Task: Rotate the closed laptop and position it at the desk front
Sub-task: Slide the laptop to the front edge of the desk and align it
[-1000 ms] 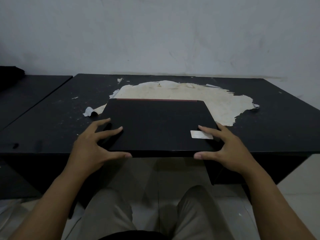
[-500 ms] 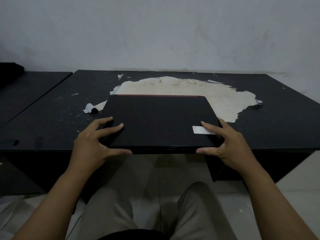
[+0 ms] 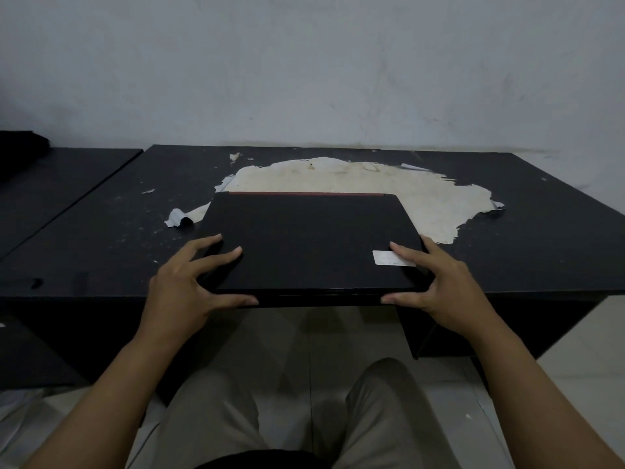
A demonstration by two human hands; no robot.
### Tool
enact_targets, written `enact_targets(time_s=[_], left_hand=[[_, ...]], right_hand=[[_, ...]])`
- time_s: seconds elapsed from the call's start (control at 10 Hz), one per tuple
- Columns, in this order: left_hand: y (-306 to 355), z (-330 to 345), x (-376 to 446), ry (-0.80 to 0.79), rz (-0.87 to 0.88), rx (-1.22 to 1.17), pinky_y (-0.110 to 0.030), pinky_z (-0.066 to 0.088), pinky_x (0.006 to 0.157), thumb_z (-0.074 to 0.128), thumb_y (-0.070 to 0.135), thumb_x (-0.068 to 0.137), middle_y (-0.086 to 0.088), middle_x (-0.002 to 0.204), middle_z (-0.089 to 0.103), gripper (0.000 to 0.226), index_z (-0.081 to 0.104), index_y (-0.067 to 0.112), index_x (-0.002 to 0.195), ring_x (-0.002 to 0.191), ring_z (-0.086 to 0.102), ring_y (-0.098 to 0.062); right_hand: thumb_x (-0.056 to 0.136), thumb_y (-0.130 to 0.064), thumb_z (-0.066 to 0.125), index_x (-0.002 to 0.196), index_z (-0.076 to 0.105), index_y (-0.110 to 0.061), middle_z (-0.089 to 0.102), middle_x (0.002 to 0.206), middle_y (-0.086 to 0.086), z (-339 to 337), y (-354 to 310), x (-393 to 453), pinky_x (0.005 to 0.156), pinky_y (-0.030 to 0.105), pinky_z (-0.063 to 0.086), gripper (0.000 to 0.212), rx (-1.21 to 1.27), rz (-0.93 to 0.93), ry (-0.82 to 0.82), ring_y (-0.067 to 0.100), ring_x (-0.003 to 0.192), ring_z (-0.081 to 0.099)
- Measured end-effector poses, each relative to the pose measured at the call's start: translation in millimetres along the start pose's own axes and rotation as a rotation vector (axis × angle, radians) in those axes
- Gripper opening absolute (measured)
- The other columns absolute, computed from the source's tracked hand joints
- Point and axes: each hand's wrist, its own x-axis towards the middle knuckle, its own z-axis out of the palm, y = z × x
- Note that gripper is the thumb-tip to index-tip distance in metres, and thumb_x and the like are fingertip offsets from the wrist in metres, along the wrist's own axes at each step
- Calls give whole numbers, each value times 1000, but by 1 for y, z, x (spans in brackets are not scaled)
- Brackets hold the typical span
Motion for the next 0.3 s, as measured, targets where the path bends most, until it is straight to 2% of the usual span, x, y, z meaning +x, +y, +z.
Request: enact_targets(time_s=[0.1,0.2,0.3], left_hand=[[5,-4,0,-27,-26,-6,-29,31,105,90,59,48,14,149,55,81,75,41,126,131,43,5],[9,-17,8,-156,-110,-68,-37,36,112,88,74,41,18,152,48,91,71,48,127,132,39,4],[29,-32,29,-320,-175,-66,-44,37,114,77,94,37,16,159,37,111,63,48,137,145,36,-11]], right_hand=[[55,-52,97,141,61,-48,42,155,-17,-6,-11,1,115,32,41,94,19,72,-38,5,139,45],[60,-37,101,145,55,-47,37,138,-20,-16,-30,4,103,27,36,97,28,171,-145,-1,130,34],[50,-75,91,149,43,-53,35,153,-11,-32,-54,24,113,44,39,112,-122,277,-335,20,142,38]])
